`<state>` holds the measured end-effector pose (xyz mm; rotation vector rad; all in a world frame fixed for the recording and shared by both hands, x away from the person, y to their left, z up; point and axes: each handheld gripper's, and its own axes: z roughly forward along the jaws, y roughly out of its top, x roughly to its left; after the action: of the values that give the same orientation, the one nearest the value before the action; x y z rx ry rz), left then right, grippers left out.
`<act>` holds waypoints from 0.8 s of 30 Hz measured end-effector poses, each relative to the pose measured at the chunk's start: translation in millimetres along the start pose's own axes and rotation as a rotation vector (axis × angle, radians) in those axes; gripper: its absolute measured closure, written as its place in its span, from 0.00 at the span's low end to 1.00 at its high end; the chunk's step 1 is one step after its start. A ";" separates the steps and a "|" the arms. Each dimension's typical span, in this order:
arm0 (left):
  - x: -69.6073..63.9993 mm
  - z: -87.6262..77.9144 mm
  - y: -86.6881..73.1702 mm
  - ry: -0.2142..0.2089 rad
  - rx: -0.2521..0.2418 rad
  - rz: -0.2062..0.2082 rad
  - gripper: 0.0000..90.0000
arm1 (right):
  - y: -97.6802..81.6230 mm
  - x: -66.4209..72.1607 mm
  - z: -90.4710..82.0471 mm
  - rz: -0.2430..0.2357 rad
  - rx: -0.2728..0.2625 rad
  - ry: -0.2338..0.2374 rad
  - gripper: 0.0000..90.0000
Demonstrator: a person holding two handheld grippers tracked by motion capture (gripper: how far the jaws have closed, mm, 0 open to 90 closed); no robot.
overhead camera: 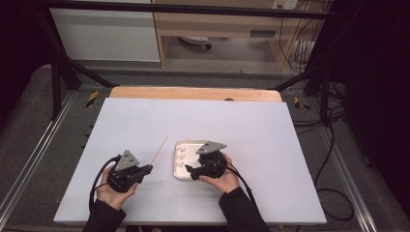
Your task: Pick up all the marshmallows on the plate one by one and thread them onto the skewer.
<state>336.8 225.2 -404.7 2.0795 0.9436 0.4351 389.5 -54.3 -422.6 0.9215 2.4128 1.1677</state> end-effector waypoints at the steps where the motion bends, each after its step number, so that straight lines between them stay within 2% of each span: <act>1: 0.9 -0.6 -0.3 -0.002 -0.001 -0.003 0.99 | 5.3 4.7 9.5 -0.006 0.016 0.019 0.36; 2: 1.6 -0.9 -0.6 -0.004 -0.002 -0.002 0.99 | 5.3 4.7 9.5 -0.006 0.016 0.019 0.36; 4: 2.0 -0.4 -0.8 -0.007 -0.001 -0.003 0.99 | 10.5 11.4 22.8 -0.020 0.038 0.024 0.45; 5: 2.0 0.0 -0.7 -0.008 0.000 -0.004 0.99 | 10.5 11.4 22.8 -0.020 0.038 0.024 0.45; 6: 2.0 0.2 -0.7 -0.008 0.000 -0.003 0.99 | 12.2 13.6 31.1 -0.023 0.049 0.034 0.51; 7: 1.9 0.0 -0.6 -0.007 0.000 0.000 0.99 | 12.2 13.6 31.1 -0.023 0.049 0.034 0.51; 9: 1.8 -0.5 -0.4 -0.008 -0.001 0.002 0.99 | 12.4 13.2 41.5 -0.014 0.069 0.053 0.61; 16: 2.9 -0.2 0.2 -0.010 0.000 0.003 0.99 | 10.9 8.4 54.0 0.007 0.105 0.082 0.72; 18: 3.1 0.0 0.1 -0.012 0.001 0.004 0.99 | 10.7 7.3 54.9 0.000 0.098 0.081 0.72; 19: 2.9 0.0 0.1 -0.013 0.001 0.003 0.99 | 10.8 7.0 55.3 0.014 0.096 0.086 0.72; 24: 2.7 0.3 0.6 -0.016 0.002 0.005 0.99 | 11.1 6.8 56.9 -0.025 0.091 0.082 0.75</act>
<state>339.0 226.8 -404.5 2.0845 0.9303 0.4201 418.6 -11.3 -449.2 0.8834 2.5538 1.1161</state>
